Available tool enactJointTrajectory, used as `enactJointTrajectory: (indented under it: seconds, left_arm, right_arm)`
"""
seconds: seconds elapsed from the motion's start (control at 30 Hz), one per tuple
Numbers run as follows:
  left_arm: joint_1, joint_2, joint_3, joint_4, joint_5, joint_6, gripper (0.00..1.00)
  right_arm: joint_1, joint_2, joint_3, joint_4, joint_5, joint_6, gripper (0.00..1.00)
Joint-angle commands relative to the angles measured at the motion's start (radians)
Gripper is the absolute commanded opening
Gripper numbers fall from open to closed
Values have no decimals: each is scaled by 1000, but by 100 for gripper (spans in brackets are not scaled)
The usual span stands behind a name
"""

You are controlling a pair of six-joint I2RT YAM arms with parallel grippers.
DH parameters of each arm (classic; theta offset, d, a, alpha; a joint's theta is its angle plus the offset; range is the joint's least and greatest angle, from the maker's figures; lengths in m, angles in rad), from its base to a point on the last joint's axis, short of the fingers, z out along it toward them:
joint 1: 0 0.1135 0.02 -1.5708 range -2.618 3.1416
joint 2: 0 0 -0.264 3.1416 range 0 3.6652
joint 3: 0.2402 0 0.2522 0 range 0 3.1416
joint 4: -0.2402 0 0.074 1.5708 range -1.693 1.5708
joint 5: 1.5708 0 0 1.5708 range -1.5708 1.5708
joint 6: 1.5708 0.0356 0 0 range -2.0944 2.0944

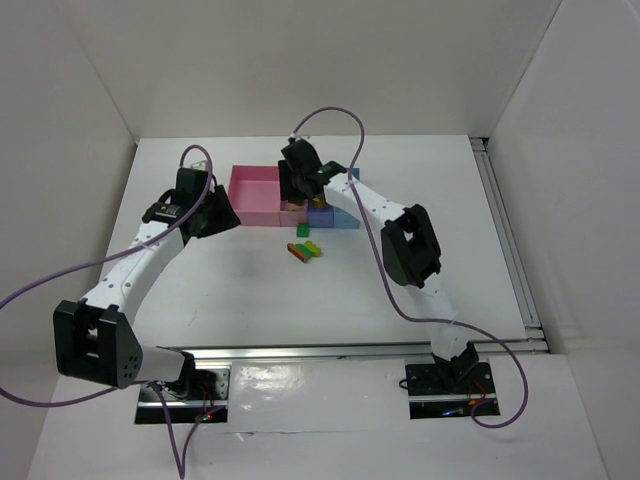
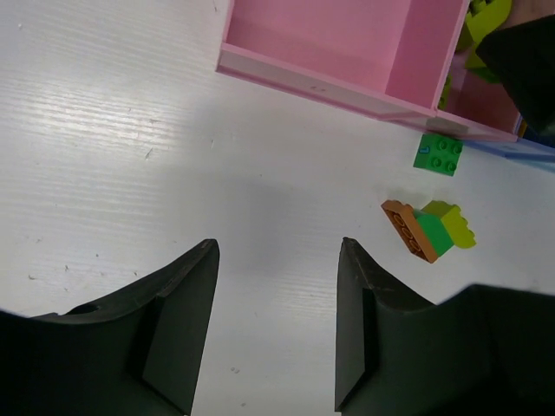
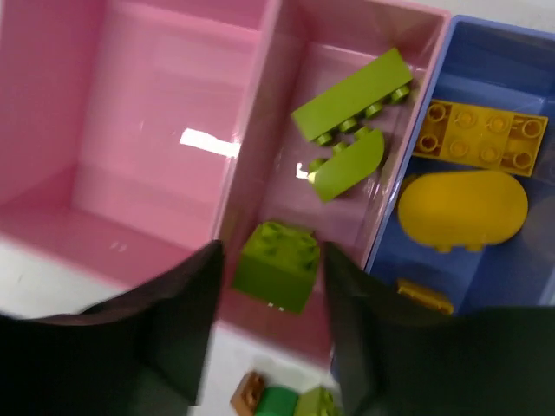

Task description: Sort the legos into containers by color

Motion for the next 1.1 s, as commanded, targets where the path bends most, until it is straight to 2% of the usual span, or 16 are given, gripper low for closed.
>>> enactJointTrajectory:
  seconds: [0.0,0.03,0.07,0.23,0.37,0.4,0.47,0.57,0.63,0.67,0.73,0.77,0.83,0.9,0.97,1.07]
  left_arm:
    - [12,-34,13,2,4,-3,60]
    - [23,-34,13,-8,4,-3,60]
    - [23,-34,13,-8,4,-3,60]
    - [23,-52,-7,-8,4,-3,60]
    - [23,-53,-18,1,13,-3,60]
    - [23,-53,-18,2,13,-12,60]
    - [23,-53,-27,2,13,-12,60]
    - [23,-43,-36,11,24,-12,60]
    - [23,-43,-36,11,33,-21,60]
    - [14,-43,-36,20,33,-21,60]
    - [14,-43,-36,20,44,-21,59]
    - [14,-43,-36,20,44,-30,59]
    - [5,-43,-45,20,44,-30,59]
    - [5,-43,-45,20,53,-30,59]
    - [5,-43,-55,29,62,-30,50]
    - [5,-43,-55,29,62,-21,50]
  right_arm:
    - [-32,67,128,-45,18,2,64]
    - [-41,68,171,-55,18,2,73]
    - [-41,68,172,-55,18,2,75]
    - [-19,-138,-21,30,27,-19,69]
    - [1,-332,-355,96,36,-19,58]
    - [11,-368,-412,124,18,-19,44]
    - [24,-463,-559,150,8,-19,29]
    - [24,-492,-647,140,-39,-19,16]
    - [33,-479,-678,118,-67,-47,18]
    - [33,-479,-692,118,-77,-59,30]
    - [44,-453,-692,109,-104,-114,41]
    - [54,-439,-692,109,-119,-132,51]
    - [54,-430,-692,109,-130,-156,59]
    - [54,-429,-692,121,-139,-165,61]
    - [54,-416,-680,135,-139,-145,61]
    - [54,-368,-622,135,-128,-87,61]
